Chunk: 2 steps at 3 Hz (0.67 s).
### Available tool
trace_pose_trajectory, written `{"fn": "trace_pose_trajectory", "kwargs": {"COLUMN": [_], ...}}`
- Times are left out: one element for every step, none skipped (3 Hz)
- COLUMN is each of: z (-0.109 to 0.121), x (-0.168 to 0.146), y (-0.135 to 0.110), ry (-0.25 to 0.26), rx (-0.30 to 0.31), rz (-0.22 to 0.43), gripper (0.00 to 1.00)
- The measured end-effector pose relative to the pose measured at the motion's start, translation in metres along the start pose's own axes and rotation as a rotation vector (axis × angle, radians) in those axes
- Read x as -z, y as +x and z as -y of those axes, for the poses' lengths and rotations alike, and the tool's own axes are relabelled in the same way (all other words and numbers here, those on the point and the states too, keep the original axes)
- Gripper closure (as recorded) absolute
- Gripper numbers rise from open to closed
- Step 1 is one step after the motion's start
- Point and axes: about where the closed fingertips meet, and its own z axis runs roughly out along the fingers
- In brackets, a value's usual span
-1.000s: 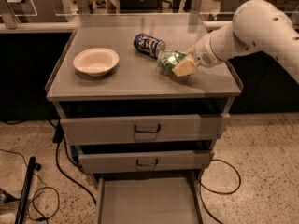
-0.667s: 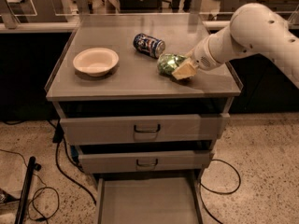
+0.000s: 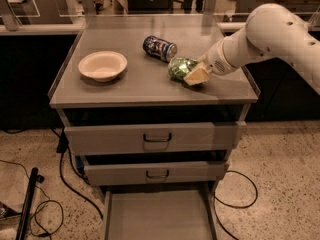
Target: Pick green can from bottom drawer and place on counter
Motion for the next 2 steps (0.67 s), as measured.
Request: {"fn": "trace_pose_trajectory", "kwargs": {"z": [0.0000,0.0000], "x": [0.0000,-0.0001], "y": [0.0000,0.0000], "ry": [0.000,0.000], "rx": [0.000,0.000], "rz": [0.000,0.000], "gripper": [0.40,0.17]}}
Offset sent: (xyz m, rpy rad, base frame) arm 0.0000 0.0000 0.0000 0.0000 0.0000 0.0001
